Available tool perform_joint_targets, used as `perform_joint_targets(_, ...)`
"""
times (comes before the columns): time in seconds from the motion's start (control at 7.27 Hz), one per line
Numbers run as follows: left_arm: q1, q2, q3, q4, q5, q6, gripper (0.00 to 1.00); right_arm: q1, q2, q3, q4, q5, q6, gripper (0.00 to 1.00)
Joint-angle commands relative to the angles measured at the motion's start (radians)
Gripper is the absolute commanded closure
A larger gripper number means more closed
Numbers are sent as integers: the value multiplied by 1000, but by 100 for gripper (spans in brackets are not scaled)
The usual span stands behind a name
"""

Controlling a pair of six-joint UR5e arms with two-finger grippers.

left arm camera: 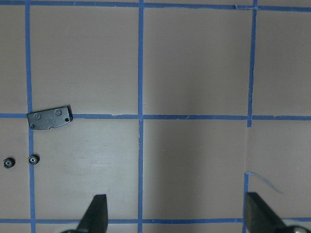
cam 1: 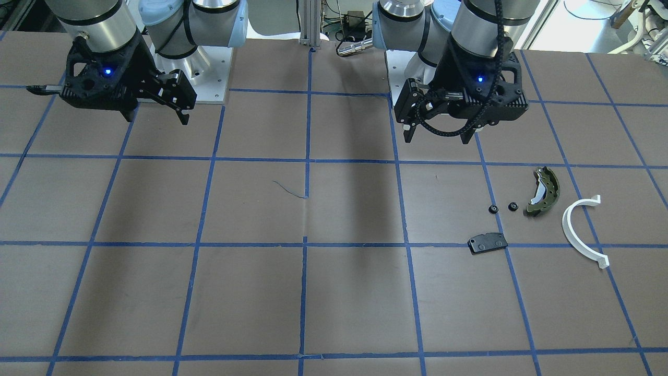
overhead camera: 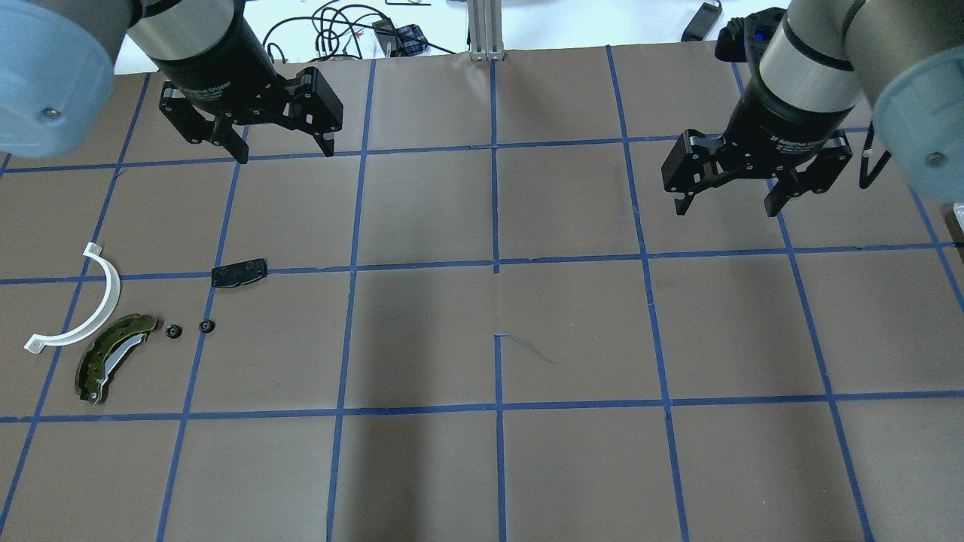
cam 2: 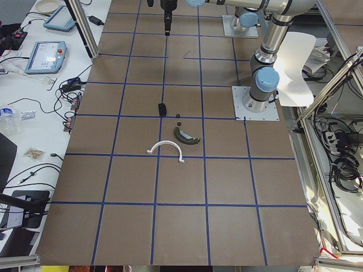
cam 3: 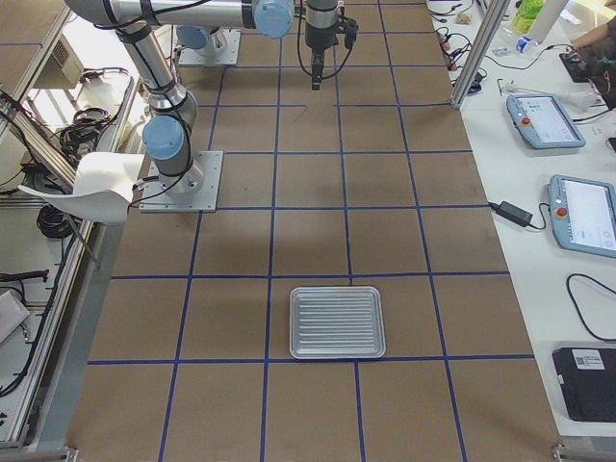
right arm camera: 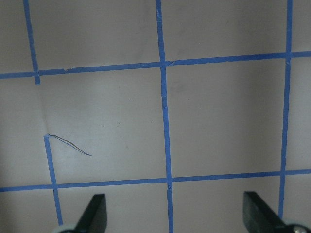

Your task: Place bearing gear from tray to pile

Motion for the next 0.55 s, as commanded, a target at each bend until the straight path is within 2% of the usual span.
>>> perform_joint_targets(0.0,2,5,-1,-1,-1,7,0,0,0,0,-9,4,7,0)
perform_joint_targets(0.41,2,8,-2,-4,1,7,0,0,0,0,-15,1,1,0)
